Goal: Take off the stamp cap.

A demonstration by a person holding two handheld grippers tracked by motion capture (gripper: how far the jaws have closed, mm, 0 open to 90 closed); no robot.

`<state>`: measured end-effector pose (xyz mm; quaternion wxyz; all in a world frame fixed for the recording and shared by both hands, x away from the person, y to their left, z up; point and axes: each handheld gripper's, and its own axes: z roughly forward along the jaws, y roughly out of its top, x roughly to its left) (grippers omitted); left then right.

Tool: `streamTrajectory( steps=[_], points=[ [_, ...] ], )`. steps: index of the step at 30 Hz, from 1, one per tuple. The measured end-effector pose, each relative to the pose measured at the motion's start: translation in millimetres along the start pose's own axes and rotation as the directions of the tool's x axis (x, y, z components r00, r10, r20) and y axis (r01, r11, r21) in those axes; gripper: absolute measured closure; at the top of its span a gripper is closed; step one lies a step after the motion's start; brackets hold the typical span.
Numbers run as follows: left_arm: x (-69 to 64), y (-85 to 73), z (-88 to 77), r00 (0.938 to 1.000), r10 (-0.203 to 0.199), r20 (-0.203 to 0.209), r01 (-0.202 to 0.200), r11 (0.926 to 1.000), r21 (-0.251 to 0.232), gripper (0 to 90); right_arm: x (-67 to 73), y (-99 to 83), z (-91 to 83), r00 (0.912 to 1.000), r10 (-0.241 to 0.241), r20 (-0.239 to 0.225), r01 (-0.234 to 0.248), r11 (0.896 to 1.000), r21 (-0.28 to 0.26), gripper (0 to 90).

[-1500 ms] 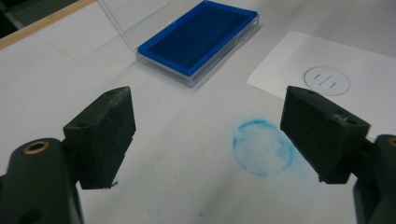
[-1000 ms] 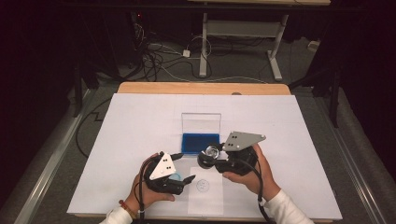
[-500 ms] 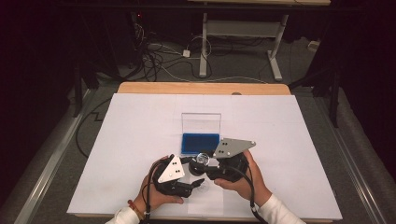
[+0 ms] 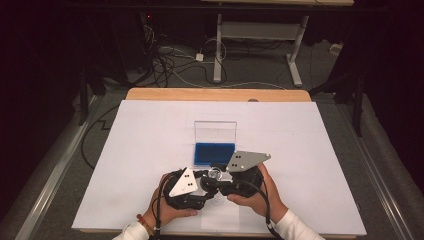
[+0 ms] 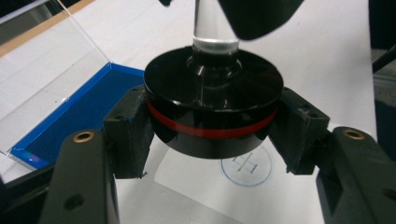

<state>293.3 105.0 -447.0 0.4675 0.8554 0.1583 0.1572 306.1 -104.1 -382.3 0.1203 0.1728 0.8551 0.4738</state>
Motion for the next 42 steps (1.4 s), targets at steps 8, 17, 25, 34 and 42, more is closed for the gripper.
streamTrajectory(
  steps=[8,17,25,34,42],
  points=[
    [-2.3,0.7,2.3,0.9994,0.027,-0.02,-0.026,0.9991,0.032,35.8,-0.6,-2.0,1.1,1.0,0.007,-0.004,-0.007,1.0,0.005,56.9],
    [-3.5,1.2,2.3,0.9982,0.05,-0.032,-0.049,0.9976,0.049,35.9,-2.3,-3.3,0.7,0.9997,0.022,-0.011,-0.022,1.0,0.004,56.9],
    [-4.8,1.8,3.8,0.998,0.056,-0.029,-0.053,0.9959,0.073,36.4,-2.0,-4.8,2.3,0.9996,0.026,-0.014,-0.025,1.0,0.016,57.0],
    [-5.1,3.1,3.7,0.9988,0.048,-0.013,-0.046,0.9945,0.093,36.8,-4.6,-6.9,2.1,0.9984,0.046,-0.034,-0.045,0.999,0.016,57.1],
    [-0.4,2.3,6.8,0.9985,-0.022,0.051,0.016,0.9936,0.111,37.0,-0.8,-9.4,4.7,0.9994,0.03,-0.016,-0.029,0.999,0.012,57.1]
  ],
)
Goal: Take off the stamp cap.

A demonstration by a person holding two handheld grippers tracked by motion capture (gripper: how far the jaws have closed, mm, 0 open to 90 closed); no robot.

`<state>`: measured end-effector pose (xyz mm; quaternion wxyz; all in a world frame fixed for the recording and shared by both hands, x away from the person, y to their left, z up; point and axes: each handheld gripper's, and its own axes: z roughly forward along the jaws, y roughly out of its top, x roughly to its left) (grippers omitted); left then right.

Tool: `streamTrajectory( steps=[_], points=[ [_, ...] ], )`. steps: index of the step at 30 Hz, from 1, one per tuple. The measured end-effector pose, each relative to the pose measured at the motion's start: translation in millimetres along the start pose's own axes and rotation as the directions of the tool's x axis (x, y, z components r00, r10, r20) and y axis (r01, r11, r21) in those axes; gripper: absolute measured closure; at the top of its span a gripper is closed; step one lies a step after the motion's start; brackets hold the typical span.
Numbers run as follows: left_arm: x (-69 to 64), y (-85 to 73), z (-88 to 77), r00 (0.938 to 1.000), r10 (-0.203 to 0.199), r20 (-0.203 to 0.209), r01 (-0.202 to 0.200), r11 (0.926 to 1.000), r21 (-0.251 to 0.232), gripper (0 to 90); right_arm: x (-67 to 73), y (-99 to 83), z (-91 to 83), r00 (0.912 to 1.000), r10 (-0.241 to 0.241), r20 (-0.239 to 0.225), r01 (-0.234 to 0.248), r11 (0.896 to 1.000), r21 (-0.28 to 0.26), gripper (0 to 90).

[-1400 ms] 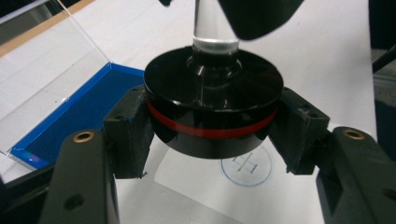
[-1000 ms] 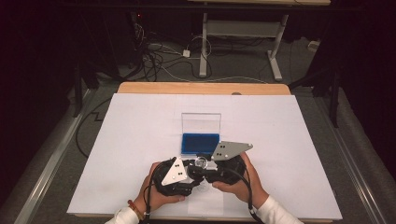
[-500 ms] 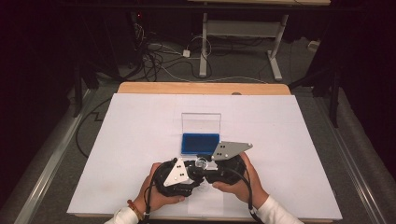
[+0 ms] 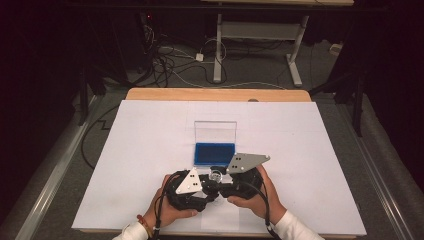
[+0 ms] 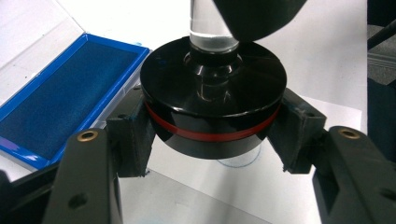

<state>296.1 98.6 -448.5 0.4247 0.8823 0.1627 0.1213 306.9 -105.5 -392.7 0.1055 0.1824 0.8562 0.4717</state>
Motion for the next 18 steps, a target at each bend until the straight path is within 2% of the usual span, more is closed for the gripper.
streamTrajectory(
  steps=[4,8,10,13,18],
  points=[
    [0.7,-0.1,-0.5,0.9998,-0.005,0.018,0.005,1.0,-0.003,37.0,0.2,-0.4,-0.6,1.0,-0.003,-0.003,0.003,1.0,-0.002,57.2],
    [-1.4,1.1,-2.8,0.9993,0.036,-0.011,-0.036,0.9993,0.006,37.0,-4.0,-2.6,-3.6,0.9991,0.03,-0.028,-0.031,0.999,-0.011,57.2],
    [-3.1,2.4,-4.2,0.9971,0.066,-0.037,-0.066,0.9977,0.015,37.0,-5.2,-2.8,-4.5,0.9987,0.037,-0.034,-0.038,0.999,-0.012,57.2],
    [-5.6,3.8,-5.8,0.9941,0.09,-0.061,-0.088,0.9959,0.021,37.0,-6.7,-3.3,-7.3,0.9979,0.046,-0.046,-0.047,0.999,-0.015,57.2],
    [-6.7,4.9,-6.1,0.994,0.09,-0.062,-0.089,0.9958,0.023,37.0,-8.6,-4.2,-8.3,0.9963,0.065,-0.055,-0.067,0.998,-0.022,57.2]
  ],
)
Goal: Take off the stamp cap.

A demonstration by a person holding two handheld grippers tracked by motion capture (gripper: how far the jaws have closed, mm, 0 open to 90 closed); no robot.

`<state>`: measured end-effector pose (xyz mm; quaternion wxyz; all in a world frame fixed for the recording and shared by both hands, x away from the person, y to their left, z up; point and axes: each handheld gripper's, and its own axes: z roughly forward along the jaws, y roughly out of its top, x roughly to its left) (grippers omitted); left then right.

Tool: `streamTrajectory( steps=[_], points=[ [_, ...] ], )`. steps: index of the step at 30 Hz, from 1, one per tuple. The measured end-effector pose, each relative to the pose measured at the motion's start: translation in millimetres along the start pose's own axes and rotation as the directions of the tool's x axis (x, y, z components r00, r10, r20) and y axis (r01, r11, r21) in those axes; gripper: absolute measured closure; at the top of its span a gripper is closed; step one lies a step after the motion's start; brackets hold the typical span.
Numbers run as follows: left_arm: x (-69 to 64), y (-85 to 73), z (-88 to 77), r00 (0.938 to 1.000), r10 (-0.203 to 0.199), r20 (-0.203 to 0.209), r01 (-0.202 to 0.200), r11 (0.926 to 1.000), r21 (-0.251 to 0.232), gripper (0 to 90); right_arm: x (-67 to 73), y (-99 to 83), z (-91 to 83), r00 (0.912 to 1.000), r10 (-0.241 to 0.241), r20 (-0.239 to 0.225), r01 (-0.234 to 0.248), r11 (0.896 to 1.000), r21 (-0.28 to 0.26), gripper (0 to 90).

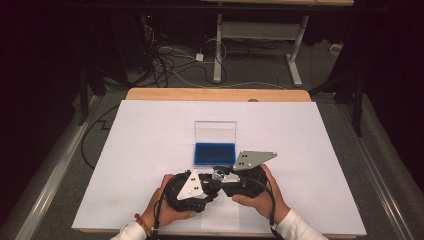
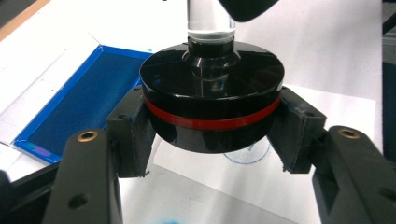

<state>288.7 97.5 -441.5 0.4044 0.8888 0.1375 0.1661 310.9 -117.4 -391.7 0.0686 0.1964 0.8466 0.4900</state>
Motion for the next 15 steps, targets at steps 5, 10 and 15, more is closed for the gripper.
streamTrajectory(
  steps=[5,10,15],
  points=[
    [-0.1,-0.5,0.0,0.9999,0.012,-0.006,-0.012,0.9999,0.006,37.0,-4.5,-2.3,0.1,0.999,0.039,-0.022,-0.039,0.999,0.001,57.3],
    [-0.2,-0.5,0.7,0.9998,0.016,-0.009,-0.015,0.9998,0.013,37.0,-6.0,-3.3,0.5,0.9982,0.055,-0.024,-0.055,0.998,0.001,57.2],
    [-20.8,-4.5,19.7,0.9933,0.115,0.01,-0.115,0.987,0.112,37.1,-10.4,1.5,-8.1,0.9977,0.056,0.039,-0.054,0.997,-0.048,57.3]
  ],
)
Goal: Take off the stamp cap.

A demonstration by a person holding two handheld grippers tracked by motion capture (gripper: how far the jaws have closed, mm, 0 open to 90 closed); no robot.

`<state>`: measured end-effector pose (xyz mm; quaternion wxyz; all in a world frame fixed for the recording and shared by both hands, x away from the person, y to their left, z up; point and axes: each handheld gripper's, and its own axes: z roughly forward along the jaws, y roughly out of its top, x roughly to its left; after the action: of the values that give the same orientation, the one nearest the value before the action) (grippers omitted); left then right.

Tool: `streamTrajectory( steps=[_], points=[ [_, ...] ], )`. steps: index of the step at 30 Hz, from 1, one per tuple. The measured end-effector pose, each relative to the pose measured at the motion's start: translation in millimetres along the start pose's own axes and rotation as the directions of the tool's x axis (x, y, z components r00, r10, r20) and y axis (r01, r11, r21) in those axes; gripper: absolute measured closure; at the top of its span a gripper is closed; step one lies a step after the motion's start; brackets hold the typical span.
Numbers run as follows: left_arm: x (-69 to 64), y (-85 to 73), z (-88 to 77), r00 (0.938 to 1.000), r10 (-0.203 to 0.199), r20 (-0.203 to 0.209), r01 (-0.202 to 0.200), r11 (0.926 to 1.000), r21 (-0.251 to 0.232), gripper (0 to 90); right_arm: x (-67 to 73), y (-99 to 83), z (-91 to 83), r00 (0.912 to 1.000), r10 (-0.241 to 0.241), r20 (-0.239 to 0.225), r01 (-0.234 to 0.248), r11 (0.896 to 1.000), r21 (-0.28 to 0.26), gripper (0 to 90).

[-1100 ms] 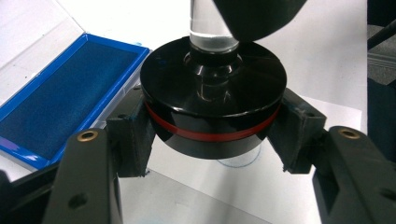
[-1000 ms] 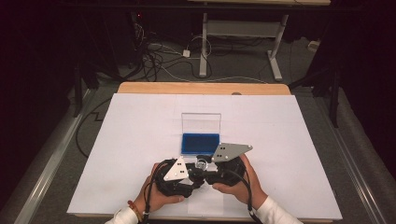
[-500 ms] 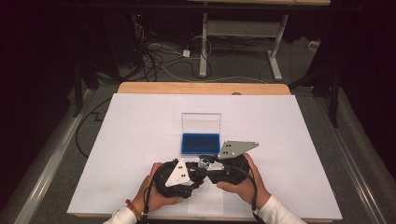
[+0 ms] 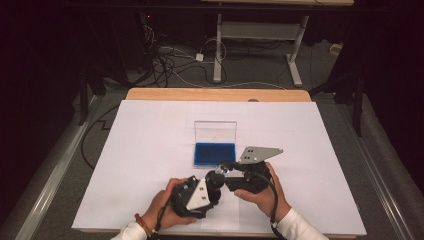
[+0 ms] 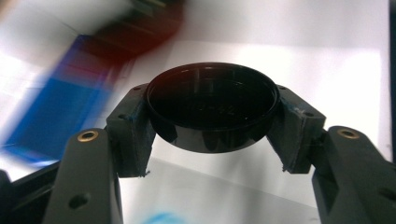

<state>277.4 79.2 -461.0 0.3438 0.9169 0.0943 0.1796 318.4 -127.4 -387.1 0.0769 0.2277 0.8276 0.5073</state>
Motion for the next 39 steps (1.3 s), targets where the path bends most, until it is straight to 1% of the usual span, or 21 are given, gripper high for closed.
streamTrajectory(
  steps=[1,2,3,4,5,6,9,10,12,16,17,19,21,22,26,29,30,32,36,39],
  points=[
    [3.3,-0.6,2.0,0.9997,-0.006,0.024,0.006,0.9999,0.009,37.1,-4.5,3.0,-10.7,0.9999,0.012,-0.006,-0.012,1.0,-0.026,57.2],
    [7.8,-2.0,0.9,0.9997,-0.024,0.008,0.024,0.9997,-0.005,37.1,-5.4,2.9,-14.8,0.9999,0.006,0.01,-0.006,1.0,-0.03,57.2],
    [14.2,-4.4,-1.4,0.9971,-0.073,0.024,0.073,0.997,-0.025,37.1,-7.1,2.2,-18.2,0.9999,0.013,0.006,-0.013,0.999,-0.037,57.2],
    [17.7,-6.4,-3.0,0.9954,-0.09,0.031,0.091,0.9952,-0.035,37.1,-7.1,2.2,-18.2,0.9999,0.013,0.006,-0.013,0.999,-0.037,57.2],
    [20.5,-8.7,-4.8,0.9931,-0.114,0.026,0.115,0.9922,-0.046,37.1,-9.4,2.0,-24.0,0.9997,0.004,0.023,-0.003,0.999,-0.033,57.2],
    [21.8,-9.6,-6.3,0.9925,-0.12,0.024,0.121,0.9914,-0.05,37.1,-10.5,2.0,-26.2,0.9996,0.006,0.026,-0.005,0.999,-0.037,57.2],
    [24.5,-10.5,-10.0,0.9927,-0.121,0.007,0.121,0.9913,-0.052,37.0,-11.9,1.9,-28.7,0.9995,-0.002,0.032,0.003,0.999,-0.037,57.2],
    [25.6,-11.2,-10.5,0.9918,-0.127,0.008,0.128,0.9903,-0.054,37.0,-12.7,1.0,-31.1,0.9991,-0.014,0.04,0.016,0.999,-0.028,57.2],
    [26.4,-12.4,-11.0,0.9917,-0.128,0.003,0.128,0.9903,-0.053,37.0,-13.3,-0.1,-34.0,0.999,-0.008,0.044,0.01,1.0,-0.026,57.2],
    [28.7,-16.0,-14.0,0.9903,-0.139,0.006,0.139,0.9885,-0.06,37.0,-13.9,-0.6,-38.8,0.9981,-0.018,0.059,0.019,1.0,-0.021,57.2],
    [29.3,-16.8,-15.2,0.9906,-0.137,-0.001,0.136,0.9888,-0.06,37.0,-14.4,-0.7,-40.1,0.9979,-0.022,0.061,0.023,1.0,-0.02,57.2],
    [30.3,-19.0,-18.3,0.9897,-0.143,0.002,0.143,0.9874,-0.068,37.0,-14.3,-0.4,-43.6,0.9965,-0.031,0.077,0.032,0.999,-0.011,57.2],
    [32.4,-21.8,-22.5,0.9899,-0.141,-0.013,0.14,0.9879,-0.067,37.0,-14.1,-0.3,-44.4,0.9958,-0.038,0.083,0.039,0.999,-0.011,57.2],
    [34.2,-24.0,-25.1,0.9886,-0.15,-0.012,0.149,0.9861,-0.074,37.0,-14.0,-0.2,-45.0,0.9955,-0.042,0.085,0.043,0.999,-0.008,57.2],
    [39.7,-31.8,-35.6,0.9841,-0.175,-0.033,0.171,0.9813,-0.088,36.9,-13.5,-0.1,-47.7,0.9934,-0.057,0.099,0.057,0.998,-0.001,57.2],
    [42.5,-36.6,-43.7,0.9827,-0.178,-0.05,0.173,0.9801,-0.097,36.9,-13.6,0.8,-50.2,0.9914,-0.066,0.113,0.066,0.998,0.006,57.2],
    [43.5,-38.7,-46.4,0.981,-0.188,-0.048,0.182,0.9776,-0.106,36.9,-13.6,0.8,-50.2,0.9914,-0.066,0.113,0.066,0.998,0.006,57.2],
    [45.1,-42.6,-52.2,0.9798,-0.189,-0.065,0.182,0.9778,-0.105,36.9,-13.8,1.2,-50.7,0.9908,-0.069,0.116,0.068,0.998,0.008,57.1],
    [51.7,-51.5,-64.9,0.9717,-0.221,-0.085,0.21,0.9702,-0.122,36.9,-14.5,1.8,-50.8,0.9905,-0.072,0.118,0.071,0.997,0.012,57.2],
    [55.4,-57.4,-70.6,0.9668,-0.236,-0.097,0.223,0.966,-0.13,36.9,-15.7,2.1,-50.9,0.9901,-0.073,0.12,0.072,0.997,0.015,57.1]
  ],
)
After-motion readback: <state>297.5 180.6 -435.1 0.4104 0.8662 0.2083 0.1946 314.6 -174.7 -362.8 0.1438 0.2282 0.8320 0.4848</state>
